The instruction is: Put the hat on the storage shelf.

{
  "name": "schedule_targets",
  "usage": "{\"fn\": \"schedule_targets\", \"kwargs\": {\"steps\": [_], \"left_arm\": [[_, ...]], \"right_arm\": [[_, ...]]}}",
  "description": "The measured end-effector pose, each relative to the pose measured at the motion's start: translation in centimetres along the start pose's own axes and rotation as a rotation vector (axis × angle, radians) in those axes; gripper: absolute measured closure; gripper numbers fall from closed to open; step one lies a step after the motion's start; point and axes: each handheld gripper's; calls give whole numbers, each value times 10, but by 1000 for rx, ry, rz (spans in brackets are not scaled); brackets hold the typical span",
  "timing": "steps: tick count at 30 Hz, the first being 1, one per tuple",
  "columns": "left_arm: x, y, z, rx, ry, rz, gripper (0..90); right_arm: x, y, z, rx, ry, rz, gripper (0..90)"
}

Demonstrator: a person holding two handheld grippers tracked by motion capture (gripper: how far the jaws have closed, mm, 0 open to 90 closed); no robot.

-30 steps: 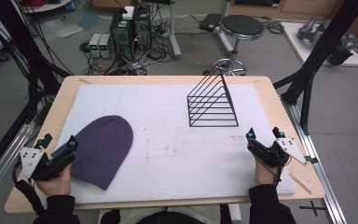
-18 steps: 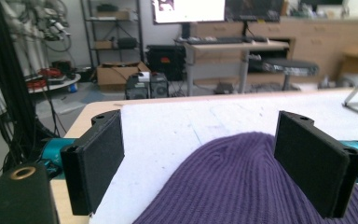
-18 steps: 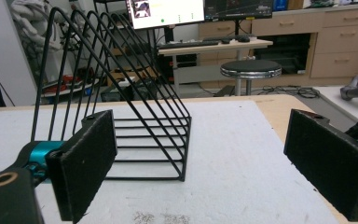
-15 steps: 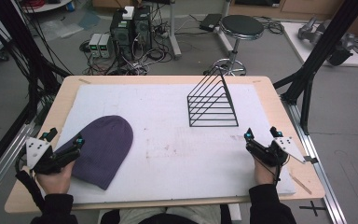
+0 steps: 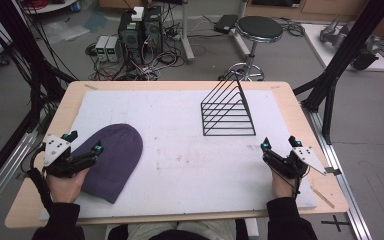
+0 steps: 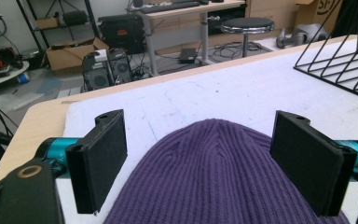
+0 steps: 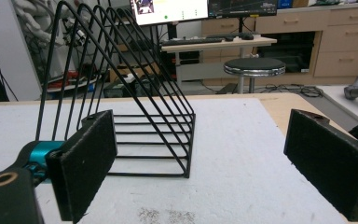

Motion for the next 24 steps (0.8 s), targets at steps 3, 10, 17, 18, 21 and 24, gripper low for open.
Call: {"fn": "schedule_targets", "kwargs": {"steps": [3, 10, 17, 18, 21, 24], "left_arm": [[5, 5, -5, 27, -5, 1, 190], [14, 20, -16, 124, -3, 26, 189], [18, 35, -24, 173, 43, 79, 190], [19, 40, -25, 202, 63, 96, 190], [19, 44, -26, 220, 74, 104, 190], [18, 52, -28, 251, 94, 131, 190]], "right_arm": [[0, 0, 0, 2, -1, -2, 85], [0, 0, 1, 4, 1, -6, 85], [0, 2, 1, 11, 6, -17, 85], [-1, 2, 1, 9, 4, -19, 85], [-2, 2, 1, 15, 8, -18, 85], [-2, 3, 1, 14, 7, -20, 85]]}}
Point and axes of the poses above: each handheld gripper's, and its own axes: y roughly forward along the jaws, z roughly out of its underside, x roughly to its left, and after that the axes turned 5 degrees about -x, right-handed
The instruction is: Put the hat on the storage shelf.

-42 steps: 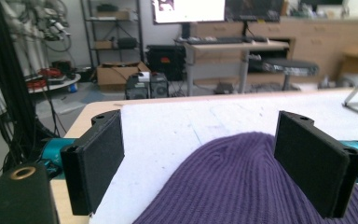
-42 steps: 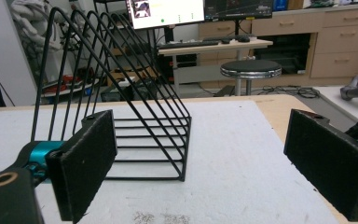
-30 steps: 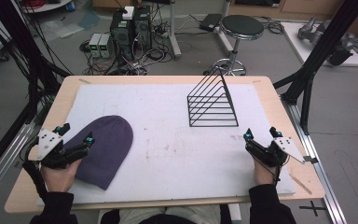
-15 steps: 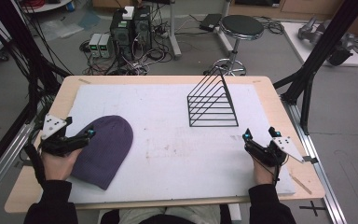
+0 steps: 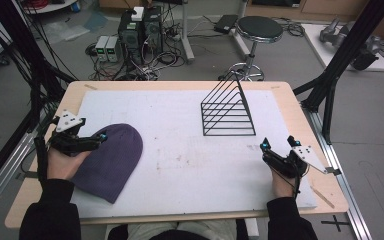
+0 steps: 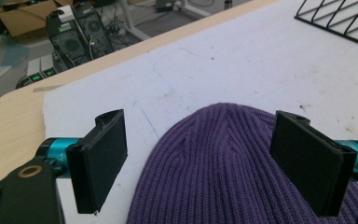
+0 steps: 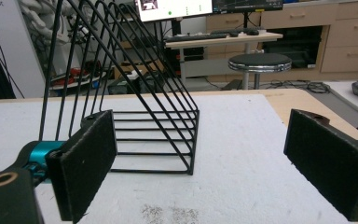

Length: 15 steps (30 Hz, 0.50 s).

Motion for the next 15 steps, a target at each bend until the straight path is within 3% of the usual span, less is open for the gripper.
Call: {"fn": "schedule_targets", "kwargs": {"steps": [7, 11, 15], "left_arm": [[-2, 12, -9, 50, 36, 47, 189], [-1, 26, -18, 113, 75, 78, 186], [0, 33, -25, 129, 97, 100, 186]], "right_arm": [[0, 0, 0, 7, 5, -4, 85], [1, -1, 0, 4, 0, -11, 85], [1, 0, 0, 4, -3, -13, 85]]}}
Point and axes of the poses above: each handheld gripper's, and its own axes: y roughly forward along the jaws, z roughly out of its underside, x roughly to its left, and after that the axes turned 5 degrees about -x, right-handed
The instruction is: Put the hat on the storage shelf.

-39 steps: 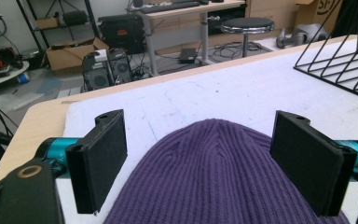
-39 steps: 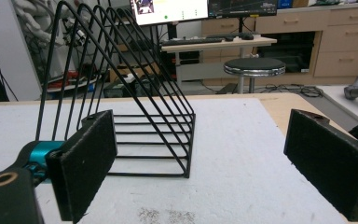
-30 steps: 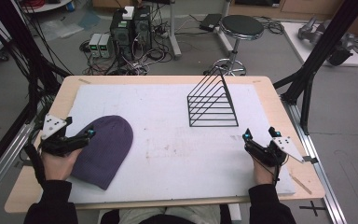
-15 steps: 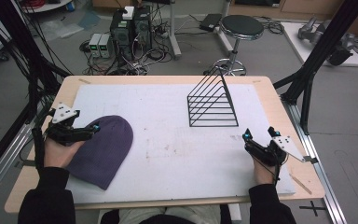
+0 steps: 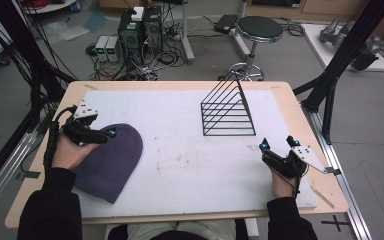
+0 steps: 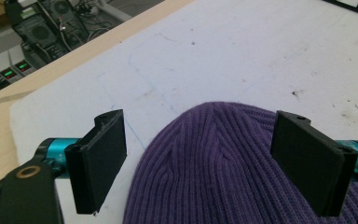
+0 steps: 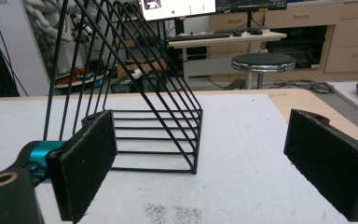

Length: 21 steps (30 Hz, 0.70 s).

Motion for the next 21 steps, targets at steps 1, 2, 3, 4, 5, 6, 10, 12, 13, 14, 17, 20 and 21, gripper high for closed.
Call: {"fn": "schedule_targets", "kwargs": {"steps": [1, 2, 3, 4, 5, 6, 10, 12, 13, 14, 17, 20, 21], "left_arm": [[1, 4, -4, 10, 9, 12, 186], [2, 8, -8, 26, 28, 25, 187], [2, 10, -10, 34, 36, 28, 188], [4, 12, -12, 46, 45, 34, 191], [6, 15, -14, 57, 45, 41, 192], [8, 18, -16, 69, 45, 48, 192], [19, 27, -17, 124, 34, 69, 192], [26, 31, -14, 136, 20, 74, 192], [29, 33, -12, 131, 9, 88, 192], [29, 33, -12, 131, 9, 88, 194], [38, 45, -4, 170, -22, 128, 195], [41, 53, 1, 190, -41, 144, 194], [41, 53, 1, 190, -41, 144, 192]], "right_arm": [[0, 0, 0, 2, -2, 0, 85], [0, 1, 0, 2, -2, -2, 85], [0, 0, 0, 7, 3, -7, 85], [1, 1, 0, 7, 0, -7, 85], [1, 1, 0, 5, -3, -9, 85], [1, 1, 0, 6, -3, -11, 85], [2, 1, 1, 8, -8, -17, 85], [2, 2, 1, 9, -10, -20, 85], [2, 2, 1, 12, -5, -23, 85], [2, 2, 1, 12, -6, -24, 85], [3, 2, 1, 10, -2, -26, 85], [2, 2, 1, 11, 5, -25, 85], [2, 2, 1, 12, 5, -25, 85]]}}
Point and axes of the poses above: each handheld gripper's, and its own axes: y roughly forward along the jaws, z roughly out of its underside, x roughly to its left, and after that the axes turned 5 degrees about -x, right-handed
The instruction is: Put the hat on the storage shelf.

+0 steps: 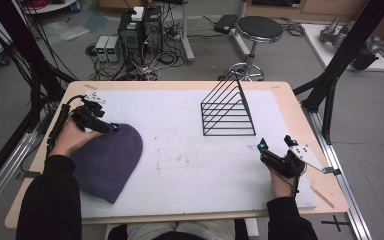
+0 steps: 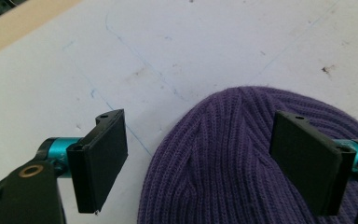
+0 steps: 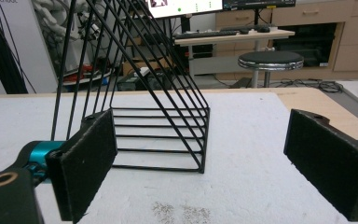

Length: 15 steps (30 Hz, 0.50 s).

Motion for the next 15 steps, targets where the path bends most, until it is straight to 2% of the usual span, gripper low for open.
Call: {"fn": "schedule_targets", "kwargs": {"steps": [3, 4, 5, 6, 8, 9, 12, 14, 15], "left_arm": [[6, 10, 5, 48, -16, 12, 189], [6, 10, 5, 48, -16, 12, 189], [7, 16, 8, 88, -15, -2, 189], [7, 16, 8, 88, -15, -2, 189], [6, 26, 11, 146, -3, -8, 189], [6, 26, 11, 146, -3, -8, 189], [7, 33, 14, 188, -10, -5, 186], [11, 38, 18, 219, -49, 12, 182], [11, 38, 18, 219, -49, 12, 183]], "right_arm": [[0, 1, 0, -2, 0, -3, 85], [0, 1, 0, 0, 0, -4, 85], [0, 1, 0, -1, -1, -5, 85], [0, 2, 0, -2, -4, -7, 85], [0, 2, 0, -3, -5, -10, 85], [0, 2, 0, -3, -6, -11, 85], [0, 2, 0, -3, -4, -12, 85], [0, 1, 0, -3, -5, -13, 85], [0, 1, 0, -4, -7, -13, 85]]}}
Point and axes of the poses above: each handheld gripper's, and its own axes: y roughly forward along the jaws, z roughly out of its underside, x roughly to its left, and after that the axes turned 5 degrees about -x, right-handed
